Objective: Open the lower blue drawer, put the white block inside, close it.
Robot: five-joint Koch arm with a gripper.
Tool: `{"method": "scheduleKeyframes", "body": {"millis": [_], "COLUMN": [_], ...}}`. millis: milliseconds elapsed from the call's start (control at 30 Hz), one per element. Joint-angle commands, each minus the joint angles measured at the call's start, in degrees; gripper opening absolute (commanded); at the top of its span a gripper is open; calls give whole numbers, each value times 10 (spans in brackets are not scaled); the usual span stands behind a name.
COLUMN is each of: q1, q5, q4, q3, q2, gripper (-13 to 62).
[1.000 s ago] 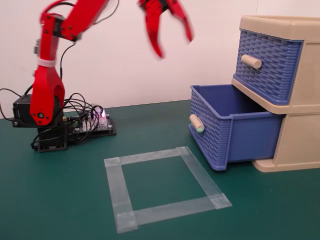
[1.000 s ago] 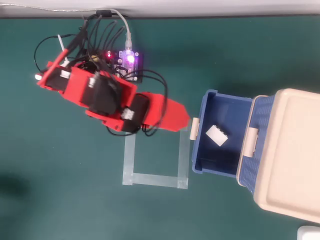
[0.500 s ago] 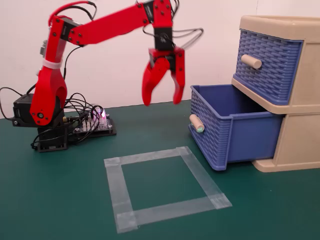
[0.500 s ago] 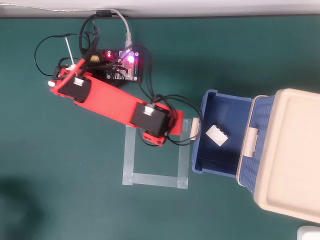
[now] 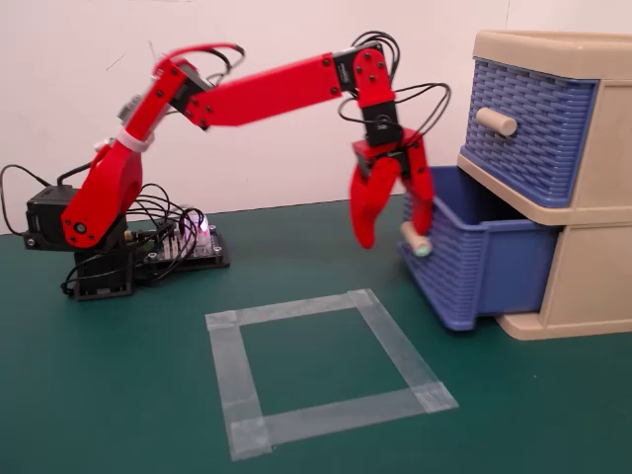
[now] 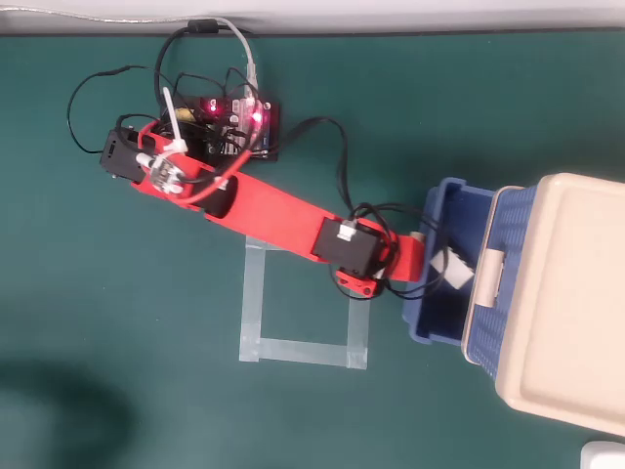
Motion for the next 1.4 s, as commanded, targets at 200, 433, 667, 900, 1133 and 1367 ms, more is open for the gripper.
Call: {"method": "scheduleKeyframes", "body": {"millis": [200, 433, 667, 900, 1133, 1367], "q1": [-30, -29, -17, 158, 481, 812], "q5": [31, 27, 25, -102, -481, -927], "q4": [-96, -185, 28, 236, 231, 115], "q3": [-173, -206, -206, -156, 241, 694], "q2": [-95, -123, -12, 192, 380, 542], "gripper": [338, 339, 340, 339, 339, 339]}}
